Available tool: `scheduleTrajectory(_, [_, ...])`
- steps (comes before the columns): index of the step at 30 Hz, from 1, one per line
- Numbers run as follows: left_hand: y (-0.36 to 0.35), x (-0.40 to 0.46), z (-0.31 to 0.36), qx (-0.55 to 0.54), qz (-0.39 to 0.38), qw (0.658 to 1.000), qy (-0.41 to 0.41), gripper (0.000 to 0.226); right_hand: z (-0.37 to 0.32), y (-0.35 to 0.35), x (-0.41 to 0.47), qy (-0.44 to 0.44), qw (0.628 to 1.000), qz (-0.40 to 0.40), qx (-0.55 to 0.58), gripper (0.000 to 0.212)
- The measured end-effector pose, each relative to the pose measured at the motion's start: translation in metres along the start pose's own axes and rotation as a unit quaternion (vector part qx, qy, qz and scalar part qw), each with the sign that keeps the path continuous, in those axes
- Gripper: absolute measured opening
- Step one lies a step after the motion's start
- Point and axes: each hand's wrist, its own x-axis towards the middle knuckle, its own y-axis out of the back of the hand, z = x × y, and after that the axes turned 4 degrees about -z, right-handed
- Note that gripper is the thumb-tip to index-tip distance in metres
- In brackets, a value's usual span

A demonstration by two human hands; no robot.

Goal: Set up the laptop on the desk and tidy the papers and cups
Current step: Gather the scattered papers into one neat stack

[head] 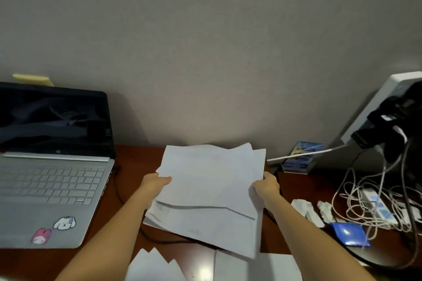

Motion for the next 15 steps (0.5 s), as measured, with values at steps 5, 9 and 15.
scheduleTrajectory(5, [0.005, -0.017, -0.002, -0.090, -0.010, 0.996, -0.022, 0.037, -0.017, 0.013, -0.006, 0.068, 0.996, 0.053, -0.008, 0.032])
scheduleTrajectory(9, [0.011, -0.038, 0.001, -0.217, -0.002, 0.972, -0.087, 0.060, -0.031, 0.029, -0.012, 0.087, 0.989, 0.119, 0.008, 0.030])
scheduleTrajectory(15, [0.019, -0.076, 0.014, -0.171, -0.049, 0.976, -0.127, 0.049, -0.043, 0.043, -0.027, 0.090, 0.987, 0.133, -0.019, 0.026])
